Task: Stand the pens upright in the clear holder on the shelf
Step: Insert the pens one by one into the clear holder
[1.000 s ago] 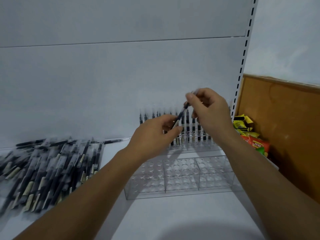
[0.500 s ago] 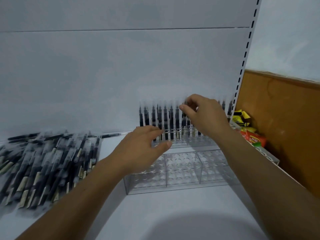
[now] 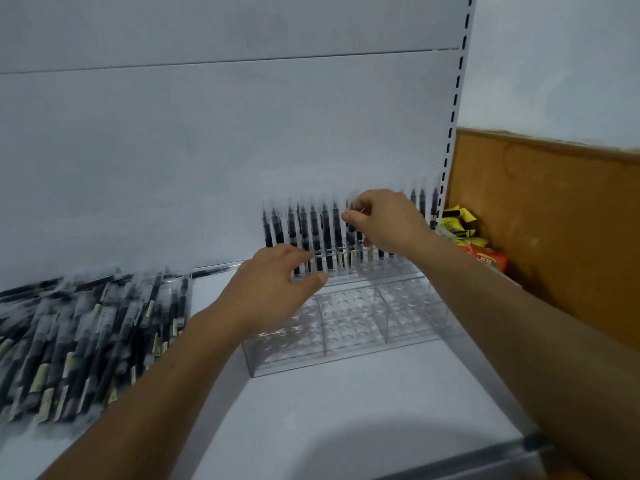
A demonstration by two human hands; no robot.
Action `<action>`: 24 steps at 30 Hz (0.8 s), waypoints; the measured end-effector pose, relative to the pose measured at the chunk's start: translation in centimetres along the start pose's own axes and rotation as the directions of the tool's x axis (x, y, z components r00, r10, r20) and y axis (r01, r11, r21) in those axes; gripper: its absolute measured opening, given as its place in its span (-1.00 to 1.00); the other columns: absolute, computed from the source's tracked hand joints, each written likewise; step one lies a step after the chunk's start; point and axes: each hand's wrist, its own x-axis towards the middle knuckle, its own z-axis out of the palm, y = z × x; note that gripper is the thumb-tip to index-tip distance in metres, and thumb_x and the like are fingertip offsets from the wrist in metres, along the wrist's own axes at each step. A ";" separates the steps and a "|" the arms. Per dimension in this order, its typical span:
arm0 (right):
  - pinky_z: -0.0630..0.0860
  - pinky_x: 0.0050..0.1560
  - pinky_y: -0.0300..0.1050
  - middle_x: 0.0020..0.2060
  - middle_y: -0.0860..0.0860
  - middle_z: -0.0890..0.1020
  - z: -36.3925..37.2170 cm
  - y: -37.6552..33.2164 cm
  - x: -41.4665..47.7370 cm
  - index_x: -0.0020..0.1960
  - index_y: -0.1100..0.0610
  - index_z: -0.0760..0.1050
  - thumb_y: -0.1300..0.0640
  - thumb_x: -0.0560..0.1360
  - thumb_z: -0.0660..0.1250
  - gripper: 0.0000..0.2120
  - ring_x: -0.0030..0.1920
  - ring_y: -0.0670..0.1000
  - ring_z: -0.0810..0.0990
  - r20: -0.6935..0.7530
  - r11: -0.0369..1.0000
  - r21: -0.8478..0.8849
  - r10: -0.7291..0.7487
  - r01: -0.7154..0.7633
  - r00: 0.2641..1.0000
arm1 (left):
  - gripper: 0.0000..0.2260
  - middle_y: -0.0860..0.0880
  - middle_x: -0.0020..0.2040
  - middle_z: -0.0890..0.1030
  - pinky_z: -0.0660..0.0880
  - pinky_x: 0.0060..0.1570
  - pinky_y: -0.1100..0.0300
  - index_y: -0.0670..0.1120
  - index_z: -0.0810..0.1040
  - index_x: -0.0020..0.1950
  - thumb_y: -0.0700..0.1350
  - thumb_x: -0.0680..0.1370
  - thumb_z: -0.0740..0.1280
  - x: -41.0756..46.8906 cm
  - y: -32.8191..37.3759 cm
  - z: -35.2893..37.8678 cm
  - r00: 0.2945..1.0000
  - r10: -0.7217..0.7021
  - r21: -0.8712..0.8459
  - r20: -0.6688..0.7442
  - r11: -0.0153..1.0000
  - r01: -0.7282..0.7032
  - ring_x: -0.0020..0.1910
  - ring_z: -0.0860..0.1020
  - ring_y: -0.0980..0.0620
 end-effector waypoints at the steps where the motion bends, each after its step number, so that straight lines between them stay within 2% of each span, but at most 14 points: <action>1: 0.54 -0.14 -0.07 -0.31 -0.05 0.56 0.3 0.3 -0.2 -0.11 0.06 0.52 -0.08 0.59 0.26 -0.77 -0.21 0.04 0.61 -0.006 0.999 0.026 0.020 -0.020 1.000 | -0.46 0.11 0.50 0.25 0.14 0.41 0.08 0.11 0.24 0.51 0.29 0.58 0.09 0.0 0.0 0.0 1.000 0.002 -0.005 -0.002 1.000 -0.002 0.47 0.17 0.08; 5: 0.44 -0.23 -0.13 -0.35 -0.03 0.55 0.2 0.4 -0.3 -0.14 0.09 0.53 -0.09 0.60 0.25 -0.72 -0.29 0.01 0.54 0.011 0.999 -0.054 0.011 -0.010 1.000 | -0.46 0.12 0.49 0.27 0.16 0.41 0.09 0.10 0.27 0.50 0.28 0.57 0.11 0.2 -0.1 0.2 1.000 0.009 -0.035 -0.016 0.999 -0.009 0.47 0.19 0.08; 8: 0.48 -0.16 -0.12 -0.33 -0.06 0.58 -0.4 0.5 -0.7 -0.11 0.04 0.54 -0.17 0.57 0.25 -0.70 -0.28 -0.03 0.55 0.094 0.995 -0.104 0.021 -0.011 0.995 | -0.49 0.12 0.46 0.33 0.23 0.41 0.09 0.10 0.34 0.46 0.26 0.56 0.19 0.0 -0.3 0.3 0.998 0.011 -0.140 -0.068 0.990 -0.020 0.44 0.25 0.11; 10: 0.56 -0.07 -0.05 -0.23 -0.04 0.62 -0.9 0.7 -1.3 -0.05 0.03 0.57 -0.24 0.55 0.24 -0.66 -0.21 -0.02 0.57 0.123 0.981 -0.192 0.049 -0.024 0.991 | -0.55 0.13 0.42 0.40 0.27 0.31 0.21 0.09 0.38 0.43 0.19 0.57 0.24 -0.1 -0.2 0.0 0.992 0.004 -0.263 -0.127 0.964 -0.037 0.39 0.33 0.15; 12: 0.58 -0.07 0.01 -0.19 -0.02 0.64 -1.8 -0.1 -2.0 -0.02 0.03 0.60 -0.23 0.56 0.24 -0.65 -0.21 0.01 0.58 0.111 0.964 -0.267 0.018 0.013 0.994 | -0.61 0.14 0.35 0.47 0.28 0.19 0.34 0.09 0.43 0.40 0.12 0.58 0.26 -0.4 -0.6 -0.7 0.981 -0.044 -0.390 -0.190 0.920 -0.034 0.29 0.41 0.20; 14: 0.56 -0.09 0.01 -0.19 -0.03 0.64 -2.5 -2.0 -2.8 -0.01 0.02 0.62 -0.16 0.57 0.26 -0.71 -0.20 0.03 0.58 0.094 0.971 -0.225 -0.060 0.080 0.994 | -0.68 0.16 0.24 0.55 0.30 0.03 0.48 0.07 0.51 0.32 0.09 0.59 0.27 -0.8 -1.6 -2.0 0.963 -0.115 -0.477 -0.242 0.879 -0.015 0.14 0.47 0.25; 16: 0.53 -0.09 -0.06 -0.20 -0.10 0.62 -1.8 -4.9 -3.4 -0.01 -0.04 0.61 -0.12 0.56 0.31 -0.80 -0.17 -0.03 0.57 0.150 0.979 -0.098 -0.161 0.177 0.976 | -0.73 0.15 0.15 0.60 0.35 -0.02 0.47 0.05 0.57 0.25 0.06 0.59 0.27 -2.0 -4.2 -3.5 0.934 -0.194 -0.463 -0.301 0.886 0.035 0.05 0.51 0.25; 19: 0.53 -0.05 -0.14 -0.17 -0.21 0.61 0.6 -9.8 -4.1 0.00 -0.10 0.62 -0.12 0.51 0.36 -0.85 -0.15 -0.16 0.57 0.360 0.948 0.050 -0.311 0.314 0.880 | -0.75 0.13 0.13 0.61 0.41 0.10 0.26 0.04 0.58 0.22 0.05 0.58 0.28 -4.3 -8.9 -5.2 0.891 -0.309 -0.320 -0.332 0.926 0.202 0.08 0.53 0.18; 22: 0.53 0.06 -0.14 0.00 -0.20 0.62 3.7 -14.0 -4.3 0.12 -0.11 0.59 -0.14 0.50 0.36 -0.77 -0.02 -0.13 0.56 0.568 0.880 0.027 -0.404 0.474 0.717 | -0.73 0.09 0.21 0.58 0.41 0.17 0.19 0.05 0.55 0.25 0.07 0.59 0.27 -6.3 -12.3 -6.2 0.883 -0.377 -0.185 -0.280 0.924 0.336 0.18 0.52 0.12; 24: 0.53 0.08 -0.08 0.03 -0.16 0.62 5.7 -16.0 -4.2 0.11 -0.09 0.60 -0.16 0.51 0.33 -0.76 0.02 -0.07 0.56 0.636 0.832 -0.037 -0.408 0.554 0.655 | -0.67 0.04 0.31 0.52 0.39 0.22 0.14 0.05 0.50 0.33 0.10 0.59 0.26 -6.7 -13.4 -6.3 0.904 -0.385 -0.079 -0.187 0.923 0.376 0.24 0.50 0.04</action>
